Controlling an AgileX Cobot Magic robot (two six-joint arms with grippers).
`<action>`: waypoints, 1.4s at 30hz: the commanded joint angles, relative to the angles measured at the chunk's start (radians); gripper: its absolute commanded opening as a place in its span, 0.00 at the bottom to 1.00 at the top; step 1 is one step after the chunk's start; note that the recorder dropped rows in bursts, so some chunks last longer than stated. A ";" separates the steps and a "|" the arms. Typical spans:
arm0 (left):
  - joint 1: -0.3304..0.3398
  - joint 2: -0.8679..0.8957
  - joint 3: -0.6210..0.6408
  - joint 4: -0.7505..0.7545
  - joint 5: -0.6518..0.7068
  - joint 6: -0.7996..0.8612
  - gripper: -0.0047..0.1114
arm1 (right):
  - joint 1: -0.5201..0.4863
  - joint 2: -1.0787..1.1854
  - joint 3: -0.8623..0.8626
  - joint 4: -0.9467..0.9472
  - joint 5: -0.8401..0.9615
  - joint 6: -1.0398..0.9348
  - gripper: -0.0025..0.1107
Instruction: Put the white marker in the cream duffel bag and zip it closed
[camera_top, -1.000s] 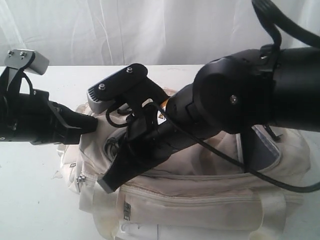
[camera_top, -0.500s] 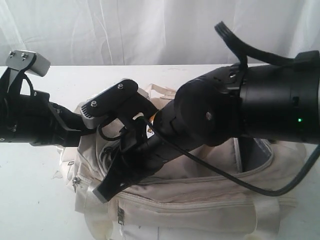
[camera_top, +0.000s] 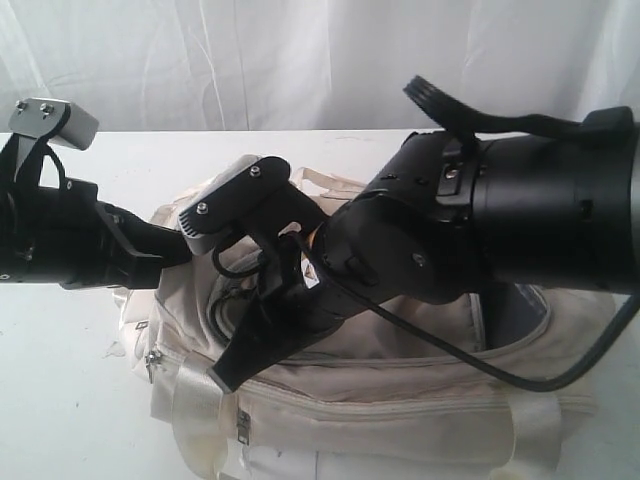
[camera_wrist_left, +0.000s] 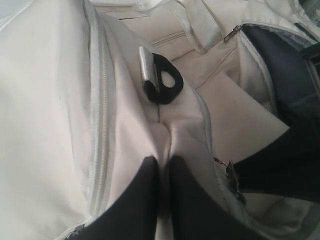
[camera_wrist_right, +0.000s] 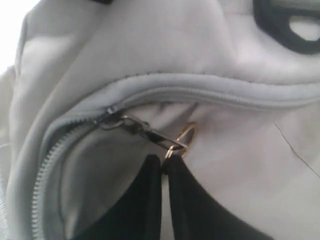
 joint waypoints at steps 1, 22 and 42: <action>0.003 -0.006 -0.002 -0.030 0.011 0.000 0.04 | 0.001 -0.029 0.003 -0.016 0.012 0.005 0.05; 0.003 -0.006 -0.002 -0.040 -0.017 0.000 0.04 | 0.001 -0.138 0.003 0.205 0.128 -0.202 0.05; 0.003 -0.004 -0.002 -0.046 -0.068 0.000 0.04 | 0.099 -0.201 0.003 0.217 0.108 -0.213 0.05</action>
